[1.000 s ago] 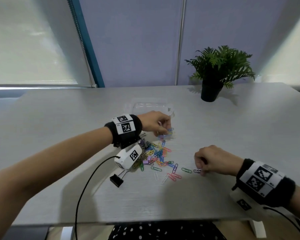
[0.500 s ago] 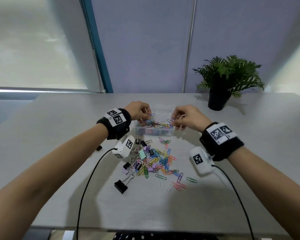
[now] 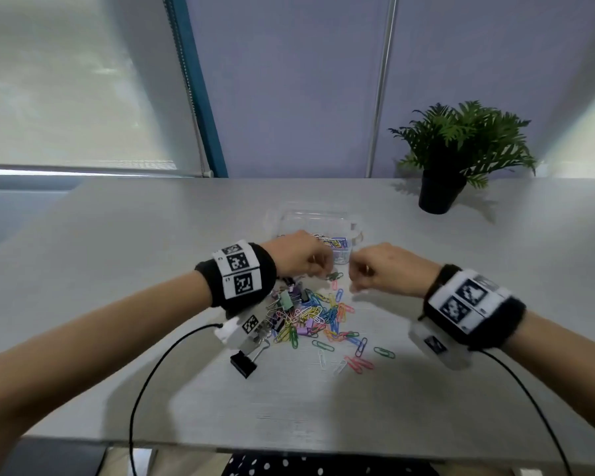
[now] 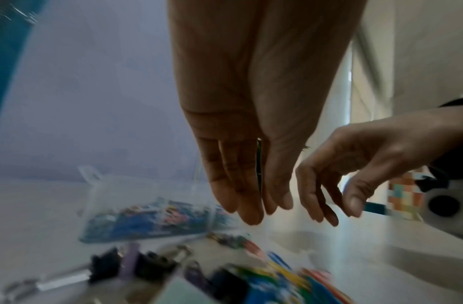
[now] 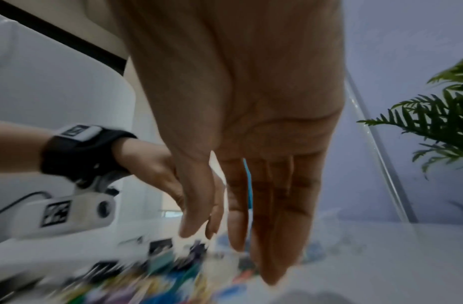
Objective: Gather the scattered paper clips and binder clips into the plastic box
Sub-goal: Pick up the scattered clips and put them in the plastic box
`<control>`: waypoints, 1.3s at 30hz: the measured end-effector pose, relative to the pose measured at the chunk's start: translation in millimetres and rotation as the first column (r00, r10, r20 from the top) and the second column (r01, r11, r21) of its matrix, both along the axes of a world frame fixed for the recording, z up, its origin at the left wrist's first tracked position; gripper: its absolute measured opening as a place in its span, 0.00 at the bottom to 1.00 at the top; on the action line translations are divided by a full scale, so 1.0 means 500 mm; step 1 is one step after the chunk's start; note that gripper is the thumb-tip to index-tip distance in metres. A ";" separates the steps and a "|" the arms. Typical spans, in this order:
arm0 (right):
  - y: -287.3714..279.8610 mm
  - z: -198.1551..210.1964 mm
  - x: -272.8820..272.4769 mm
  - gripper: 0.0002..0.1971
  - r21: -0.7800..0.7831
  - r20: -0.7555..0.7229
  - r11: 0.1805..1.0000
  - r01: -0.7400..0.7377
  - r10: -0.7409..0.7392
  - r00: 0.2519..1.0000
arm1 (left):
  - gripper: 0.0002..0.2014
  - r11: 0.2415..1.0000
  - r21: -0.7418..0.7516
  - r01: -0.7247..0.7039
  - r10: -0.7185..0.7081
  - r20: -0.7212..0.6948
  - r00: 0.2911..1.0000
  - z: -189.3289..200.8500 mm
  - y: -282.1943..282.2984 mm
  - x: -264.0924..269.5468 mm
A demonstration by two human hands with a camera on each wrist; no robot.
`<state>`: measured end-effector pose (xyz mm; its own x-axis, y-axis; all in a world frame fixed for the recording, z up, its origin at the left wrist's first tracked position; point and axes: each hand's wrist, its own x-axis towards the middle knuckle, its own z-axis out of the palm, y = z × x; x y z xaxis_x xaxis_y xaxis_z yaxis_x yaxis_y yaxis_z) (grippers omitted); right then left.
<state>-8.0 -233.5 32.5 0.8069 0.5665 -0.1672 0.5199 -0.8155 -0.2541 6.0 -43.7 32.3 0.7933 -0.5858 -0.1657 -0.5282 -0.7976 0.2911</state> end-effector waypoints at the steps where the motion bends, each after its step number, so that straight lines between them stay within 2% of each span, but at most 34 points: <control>1: -0.013 -0.006 -0.026 0.11 -0.074 -0.053 0.997 -0.007 0.003 0.999 | 0.09 0.999 0.010 0.037 -0.036 -0.043 0.998 -0.006 -0.012 -0.016; 4: -0.036 -0.034 -0.090 0.24 -0.274 -0.156 0.959 -0.073 0.031 0.987 | 0.15 0.990 0.070 0.126 -0.119 -0.101 0.988 -0.033 -0.053 -0.041; 6: -0.036 -0.049 -0.116 0.32 -0.270 -0.174 0.954 -0.133 0.087 0.981 | 0.20 0.976 0.156 0.150 -0.135 -0.100 0.986 -0.052 -0.077 -0.048; 8: -0.028 -0.060 -0.127 0.37 -0.198 -0.139 0.968 -0.154 0.128 0.982 | 0.20 0.968 0.199 0.154 -0.143 -0.071 0.987 -0.065 -0.093 -0.051; 10: -0.017 -0.070 -0.124 0.33 -0.145 -0.098 0.978 -0.150 0.136 0.986 | 0.15 0.968 0.200 0.152 -0.148 -0.035 0.988 -0.069 -0.101 -0.050; 13: -0.009 -0.080 -0.103 0.16 -0.065 -0.117 0.987 -0.144 0.136 0.984 | 0.13 0.963 0.221 0.154 -0.152 -0.025 0.988 -0.064 -0.105 -0.039; 15: -0.007 -0.082 -0.091 0.10 -0.020 -0.127 0.989 -0.149 0.145 0.981 | 0.15 0.965 0.218 0.145 -0.137 -0.052 0.989 -0.061 -0.105 -0.031; 20: -0.006 -0.081 -0.070 0.17 -0.050 -0.125 0.986 -0.159 0.152 0.980 | 0.18 0.973 0.196 0.120 -0.096 -0.126 0.987 -0.058 -0.102 -0.019; 24: -0.018 -0.075 -0.067 0.10 -0.051 -0.063 0.982 -0.181 0.178 0.982 | 0.16 0.983 0.147 0.107 -0.084 -0.153 0.985 -0.060 -0.102 -0.016; 28: -0.048 -0.066 -0.048 0.11 -0.049 -0.103 0.990 -0.130 0.125 0.987 | 0.13 0.997 0.057 0.056 -0.040 -0.246 0.969 -0.053 -0.088 -0.003; 33: -0.085 -0.045 -0.008 0.04 0.198 -0.165 0.980 0.034 -0.001 0.986 | 0.09 0.995 -0.096 -0.018 -0.013 -0.316 0.949 -0.027 -0.058 0.011; 39: -0.063 -0.016 0.058 0.05 0.476 -0.221 0.853 0.212 -0.118 0.968 | 0.10 0.948 -0.288 -0.137 0.047 -0.302 0.952 0.020 -0.003 0.049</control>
<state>20.8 -265.2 24.5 0.8794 0.4735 -0.0505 0.2969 -0.6282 -0.7192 30.6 -45.3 42.4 0.7908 -0.5706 -0.2214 -0.3141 -0.6888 0.6534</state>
